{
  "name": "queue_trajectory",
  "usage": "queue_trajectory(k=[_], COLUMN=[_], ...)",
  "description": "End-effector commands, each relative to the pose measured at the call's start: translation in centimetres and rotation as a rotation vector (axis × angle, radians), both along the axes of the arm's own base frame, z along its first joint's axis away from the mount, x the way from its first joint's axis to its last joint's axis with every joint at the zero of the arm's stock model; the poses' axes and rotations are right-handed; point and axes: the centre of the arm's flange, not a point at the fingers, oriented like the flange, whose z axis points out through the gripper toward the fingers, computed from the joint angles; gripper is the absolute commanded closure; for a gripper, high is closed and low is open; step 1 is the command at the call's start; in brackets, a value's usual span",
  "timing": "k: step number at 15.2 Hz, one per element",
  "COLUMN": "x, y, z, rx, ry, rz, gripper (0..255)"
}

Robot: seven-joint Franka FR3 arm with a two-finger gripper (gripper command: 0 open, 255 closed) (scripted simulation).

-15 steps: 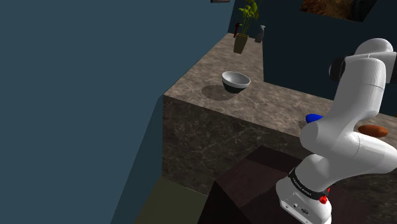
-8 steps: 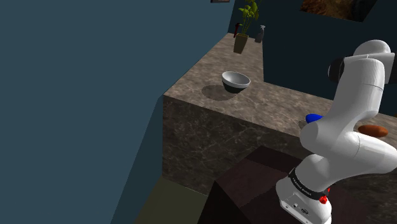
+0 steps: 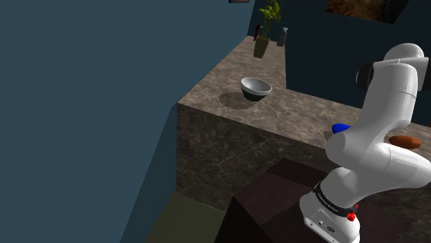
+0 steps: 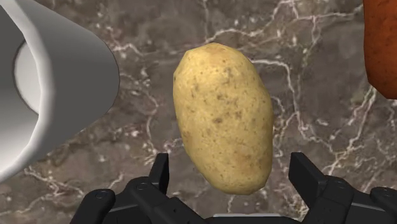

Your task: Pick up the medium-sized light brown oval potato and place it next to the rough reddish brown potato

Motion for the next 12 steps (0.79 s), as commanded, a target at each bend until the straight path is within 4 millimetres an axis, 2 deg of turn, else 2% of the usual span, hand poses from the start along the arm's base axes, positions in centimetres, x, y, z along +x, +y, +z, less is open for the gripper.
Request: queue_trajectory(k=[1,4,12], x=[0.2,0.6,0.6], y=[0.0,0.0,0.0], z=[1.3,5.0,5.0], rx=[0.0,0.0,0.0], ry=[0.0,0.0,0.0], rz=[0.0,0.0,0.0], gripper=[0,0,0])
